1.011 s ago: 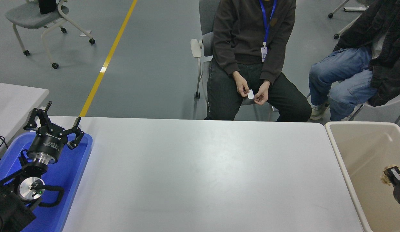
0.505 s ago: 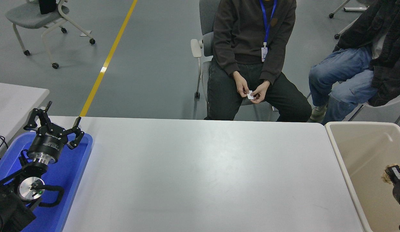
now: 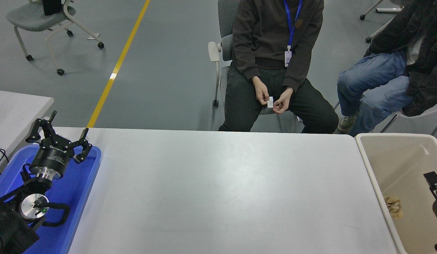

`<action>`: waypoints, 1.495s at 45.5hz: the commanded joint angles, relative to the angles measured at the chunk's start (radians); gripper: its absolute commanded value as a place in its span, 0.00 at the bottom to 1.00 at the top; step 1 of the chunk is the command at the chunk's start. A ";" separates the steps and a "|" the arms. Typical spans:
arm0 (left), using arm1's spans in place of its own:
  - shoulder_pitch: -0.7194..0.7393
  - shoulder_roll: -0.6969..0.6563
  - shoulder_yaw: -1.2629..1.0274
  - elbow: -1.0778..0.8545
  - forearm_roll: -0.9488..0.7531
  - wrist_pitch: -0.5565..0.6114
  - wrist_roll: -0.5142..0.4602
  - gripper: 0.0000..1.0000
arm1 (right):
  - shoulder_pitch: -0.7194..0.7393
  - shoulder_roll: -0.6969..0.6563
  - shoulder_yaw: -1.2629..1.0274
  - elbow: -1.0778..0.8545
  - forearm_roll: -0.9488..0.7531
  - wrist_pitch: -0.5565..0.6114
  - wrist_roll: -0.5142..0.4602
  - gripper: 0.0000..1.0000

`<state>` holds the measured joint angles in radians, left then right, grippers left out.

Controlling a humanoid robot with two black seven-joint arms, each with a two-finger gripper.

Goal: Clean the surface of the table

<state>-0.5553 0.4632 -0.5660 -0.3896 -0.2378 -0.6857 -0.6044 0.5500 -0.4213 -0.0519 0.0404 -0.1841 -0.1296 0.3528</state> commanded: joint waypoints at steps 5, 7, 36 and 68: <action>0.000 0.000 0.000 0.000 0.000 0.000 0.000 1.00 | 0.048 0.024 0.029 0.001 0.003 -0.001 -0.001 0.99; 0.000 0.000 0.000 0.000 0.000 0.000 0.000 1.00 | 0.054 0.024 0.050 0.003 0.003 0.007 -0.001 0.99; 0.000 0.000 0.000 0.000 0.000 0.000 0.002 1.00 | 0.145 -0.022 0.504 0.012 0.170 0.347 -0.001 0.99; 0.000 0.000 0.000 0.000 0.000 0.000 0.002 1.00 | 0.252 0.021 0.664 0.044 0.419 0.617 0.000 1.00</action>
<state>-0.5553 0.4633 -0.5657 -0.3896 -0.2378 -0.6857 -0.6030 0.7673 -0.4570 0.5079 0.0650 0.1546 0.4436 0.3498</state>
